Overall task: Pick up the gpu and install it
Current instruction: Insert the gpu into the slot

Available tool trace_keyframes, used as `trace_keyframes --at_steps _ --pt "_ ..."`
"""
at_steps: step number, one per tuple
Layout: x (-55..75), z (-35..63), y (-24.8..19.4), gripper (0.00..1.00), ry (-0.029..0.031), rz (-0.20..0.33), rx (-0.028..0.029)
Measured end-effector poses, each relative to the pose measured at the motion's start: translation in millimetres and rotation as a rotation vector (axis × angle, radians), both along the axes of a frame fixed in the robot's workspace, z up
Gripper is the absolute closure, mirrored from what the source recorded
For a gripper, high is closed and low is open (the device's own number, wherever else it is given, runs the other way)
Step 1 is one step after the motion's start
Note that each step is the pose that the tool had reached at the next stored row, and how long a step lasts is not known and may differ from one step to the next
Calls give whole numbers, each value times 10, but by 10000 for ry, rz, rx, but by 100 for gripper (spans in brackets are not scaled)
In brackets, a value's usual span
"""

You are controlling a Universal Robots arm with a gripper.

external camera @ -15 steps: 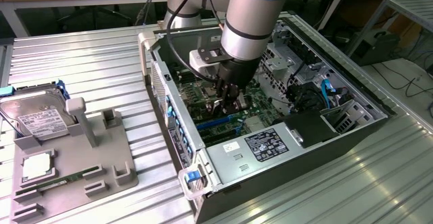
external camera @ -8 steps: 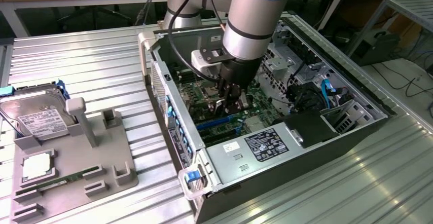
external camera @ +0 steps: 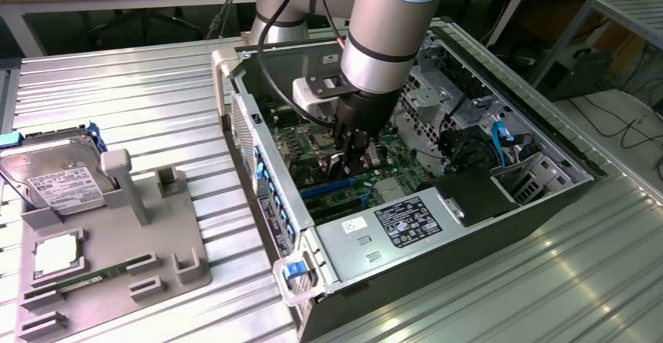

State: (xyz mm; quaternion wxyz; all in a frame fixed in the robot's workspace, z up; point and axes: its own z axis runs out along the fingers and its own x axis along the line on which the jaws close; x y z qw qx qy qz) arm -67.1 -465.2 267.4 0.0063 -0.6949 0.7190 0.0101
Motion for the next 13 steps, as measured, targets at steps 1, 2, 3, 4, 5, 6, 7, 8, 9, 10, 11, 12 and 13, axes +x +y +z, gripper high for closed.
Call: trace_keyframes --at_steps 1,2,3,4,5,6,7,8,9,10,11,12,13 --pt "0 0 0 72 0 0 0" --pt "0 0 0 72 0 0 0" --pt "0 0 0 72 0 0 0" --pt "0 0 0 72 0 0 0" --pt "0 0 0 72 0 0 1" --pt "0 0 0 72 0 -1 1" --pt "0 -1 0 72 0 0 1" --pt "0 -7 1 72 -2 0 4" --pt "0 -20 0 72 -1 0 2" --pt "0 -40 0 72 0 0 1" --pt "0 -56 0 72 0 0 0" --pt "0 -67 0 72 0 0 1" --pt "0 -70 0 72 0 -1 0"
